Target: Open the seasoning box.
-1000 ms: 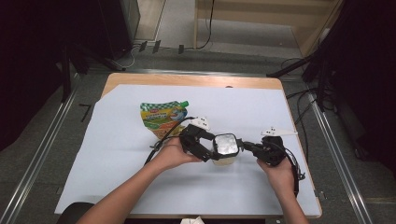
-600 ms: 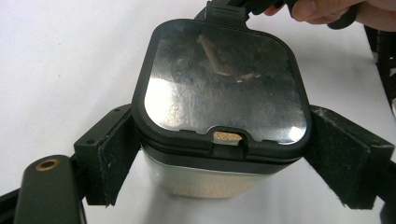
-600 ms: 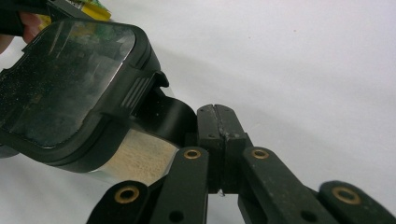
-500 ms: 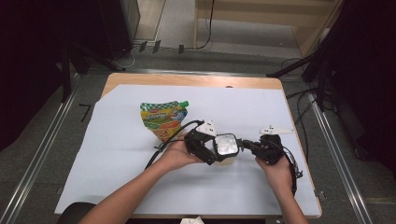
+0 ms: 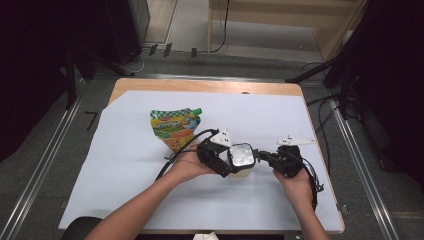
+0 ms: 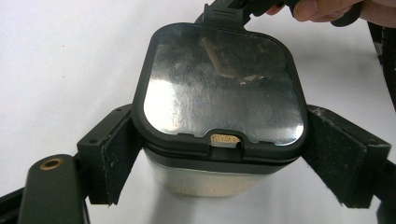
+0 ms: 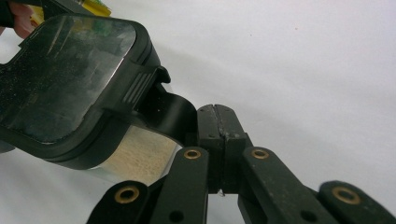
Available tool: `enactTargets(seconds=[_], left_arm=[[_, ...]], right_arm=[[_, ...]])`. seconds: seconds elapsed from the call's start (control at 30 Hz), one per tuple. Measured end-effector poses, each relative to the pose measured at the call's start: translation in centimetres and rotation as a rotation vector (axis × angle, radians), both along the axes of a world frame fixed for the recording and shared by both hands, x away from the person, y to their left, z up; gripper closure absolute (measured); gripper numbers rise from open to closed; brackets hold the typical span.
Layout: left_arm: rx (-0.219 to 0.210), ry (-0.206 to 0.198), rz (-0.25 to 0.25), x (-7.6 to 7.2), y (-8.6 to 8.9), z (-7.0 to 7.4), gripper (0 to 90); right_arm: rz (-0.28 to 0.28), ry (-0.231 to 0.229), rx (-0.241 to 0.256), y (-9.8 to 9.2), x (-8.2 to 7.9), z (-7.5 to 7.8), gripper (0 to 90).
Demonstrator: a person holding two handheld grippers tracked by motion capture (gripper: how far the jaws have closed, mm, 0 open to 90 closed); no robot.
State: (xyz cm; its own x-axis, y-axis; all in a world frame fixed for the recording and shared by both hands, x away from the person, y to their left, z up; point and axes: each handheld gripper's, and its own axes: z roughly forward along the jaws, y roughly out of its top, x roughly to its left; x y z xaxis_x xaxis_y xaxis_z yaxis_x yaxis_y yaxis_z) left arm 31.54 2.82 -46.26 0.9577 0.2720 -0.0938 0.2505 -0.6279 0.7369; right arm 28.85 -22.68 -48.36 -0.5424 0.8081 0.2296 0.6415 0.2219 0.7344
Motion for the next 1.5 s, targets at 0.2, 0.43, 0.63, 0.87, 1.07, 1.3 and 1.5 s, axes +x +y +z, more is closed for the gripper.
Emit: enactTargets(seconds=[0.2, 0.43, 0.63, 0.87, 1.07, 1.3, 1.5], left_arm=[[0.000, -0.004, -0.001, -0.1, 0.0, 0.2, 16.9], [-0.016, -0.009, -0.002, -0.2, 0.0, 0.5, 17.3], [-0.011, -0.009, -0.005, -0.2, -0.2, 1.0, 17.3], [-0.017, -0.016, -0.004, -0.3, -0.3, 1.4, 17.5], [-0.006, -0.013, -0.005, -0.2, -0.4, 1.7, 17.6], [0.009, -0.023, -0.009, -0.3, -0.6, 2.1, 17.7], [-0.037, 0.002, -0.010, -0.1, -0.3, 2.6, 19.4]], right_arm=[[-0.001, 0.000, -0.003, 0.1, -0.1, 0.0, 90.0], [-0.003, 0.003, -0.002, 0.2, -0.2, 0.1, 90.0], [-0.004, 0.003, -0.005, 0.2, -0.3, 0.1, 90.0], [-0.004, 0.002, -0.007, 0.3, -0.4, 0.1, 90.0], [-0.004, 0.005, -0.002, 0.3, -0.5, 0.1, 90.0], [-0.010, 0.006, 0.000, 0.3, -0.7, 0.1, 90.0], [0.000, 0.009, 0.006, 0.4, -0.8, 0.2, 90.0]])
